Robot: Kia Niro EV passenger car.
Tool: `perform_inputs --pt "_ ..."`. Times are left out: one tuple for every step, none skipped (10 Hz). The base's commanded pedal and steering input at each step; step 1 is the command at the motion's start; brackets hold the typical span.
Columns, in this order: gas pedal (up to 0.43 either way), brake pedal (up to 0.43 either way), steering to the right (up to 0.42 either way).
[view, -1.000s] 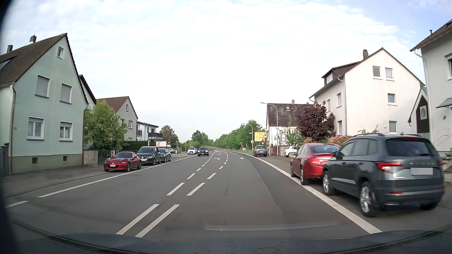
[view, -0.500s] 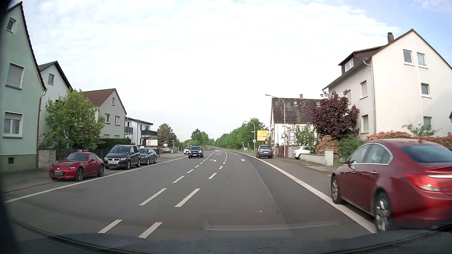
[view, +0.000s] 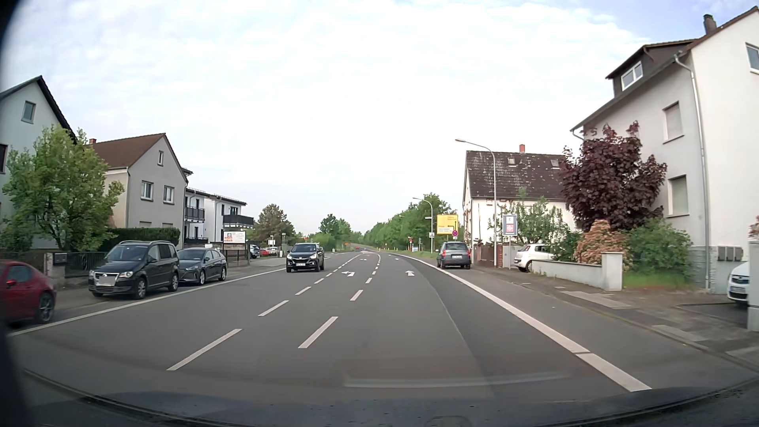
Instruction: Follow the waypoints while adhering to traffic rules and regulations
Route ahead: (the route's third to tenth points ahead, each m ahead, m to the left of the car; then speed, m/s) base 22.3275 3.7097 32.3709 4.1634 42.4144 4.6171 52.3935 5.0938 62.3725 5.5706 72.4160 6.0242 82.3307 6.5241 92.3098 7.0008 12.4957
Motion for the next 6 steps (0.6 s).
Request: perform_inputs --pt "0.118 0.0 -0.007" --pt "0.118 0.0 -0.008" --pt "0.118 0.0 -0.008" --pt "0.118 0.0 -0.008" --pt "0.118 0.0 -0.008" --pt "0.118 0.0 -0.008"
